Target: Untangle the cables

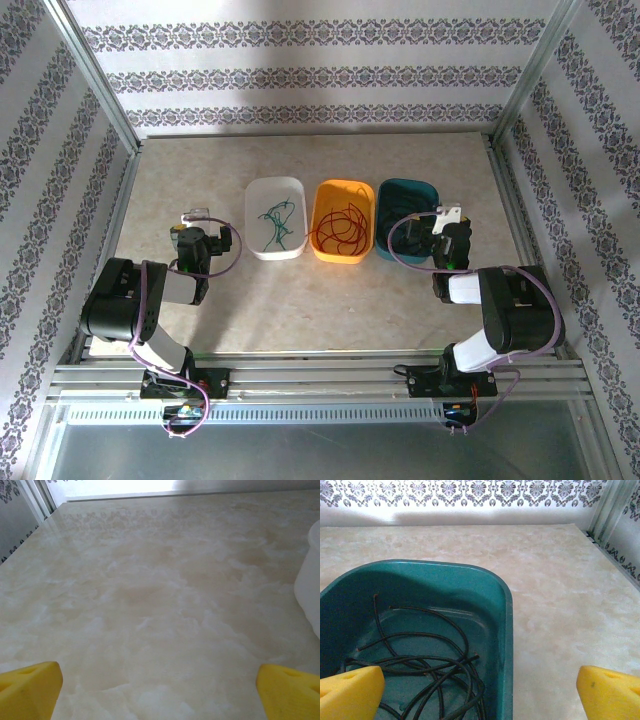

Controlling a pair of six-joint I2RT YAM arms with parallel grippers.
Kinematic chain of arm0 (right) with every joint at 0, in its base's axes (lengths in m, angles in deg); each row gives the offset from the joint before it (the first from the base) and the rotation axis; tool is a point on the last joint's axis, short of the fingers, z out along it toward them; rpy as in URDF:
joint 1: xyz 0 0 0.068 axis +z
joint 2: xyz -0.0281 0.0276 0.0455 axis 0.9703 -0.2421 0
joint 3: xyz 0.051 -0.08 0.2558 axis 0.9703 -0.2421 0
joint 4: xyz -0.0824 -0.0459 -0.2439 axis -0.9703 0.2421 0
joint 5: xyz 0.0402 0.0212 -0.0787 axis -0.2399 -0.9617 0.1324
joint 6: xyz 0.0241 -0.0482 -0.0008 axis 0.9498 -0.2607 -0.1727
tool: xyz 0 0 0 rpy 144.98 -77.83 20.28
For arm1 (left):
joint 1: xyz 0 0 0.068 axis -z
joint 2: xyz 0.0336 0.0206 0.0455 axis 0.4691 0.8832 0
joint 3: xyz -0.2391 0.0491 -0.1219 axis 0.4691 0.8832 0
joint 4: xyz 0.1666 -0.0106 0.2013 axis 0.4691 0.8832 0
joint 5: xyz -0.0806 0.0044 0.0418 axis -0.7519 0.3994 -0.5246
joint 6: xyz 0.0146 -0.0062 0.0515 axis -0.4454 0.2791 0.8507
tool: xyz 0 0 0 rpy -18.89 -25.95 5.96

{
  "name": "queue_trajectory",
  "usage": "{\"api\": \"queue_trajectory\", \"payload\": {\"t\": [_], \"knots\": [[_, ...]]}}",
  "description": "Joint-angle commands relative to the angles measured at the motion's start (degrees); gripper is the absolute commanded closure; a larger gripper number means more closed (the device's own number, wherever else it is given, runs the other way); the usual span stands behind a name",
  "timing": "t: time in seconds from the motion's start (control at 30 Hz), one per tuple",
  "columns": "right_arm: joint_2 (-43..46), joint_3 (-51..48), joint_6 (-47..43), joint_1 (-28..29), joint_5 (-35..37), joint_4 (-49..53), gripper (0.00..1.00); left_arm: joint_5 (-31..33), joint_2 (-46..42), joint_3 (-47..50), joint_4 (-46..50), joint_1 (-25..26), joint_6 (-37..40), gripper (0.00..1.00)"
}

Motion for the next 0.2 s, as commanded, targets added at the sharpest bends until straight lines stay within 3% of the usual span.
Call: {"api": "queue_trajectory", "payload": {"t": [0.0,0.17], "knots": [[-0.6,1.5,1.1,-1.4,-3.3,0.5,0.02,-0.9,0.1,-0.1,-3.1,-1.1,-0.3,0.01],[-0.4,1.2,1.2,-2.1,-6.0,-0.1,0.02,-0.8,0.0,-0.1,-3.1,-1.0,-0.1,0.01]]}}
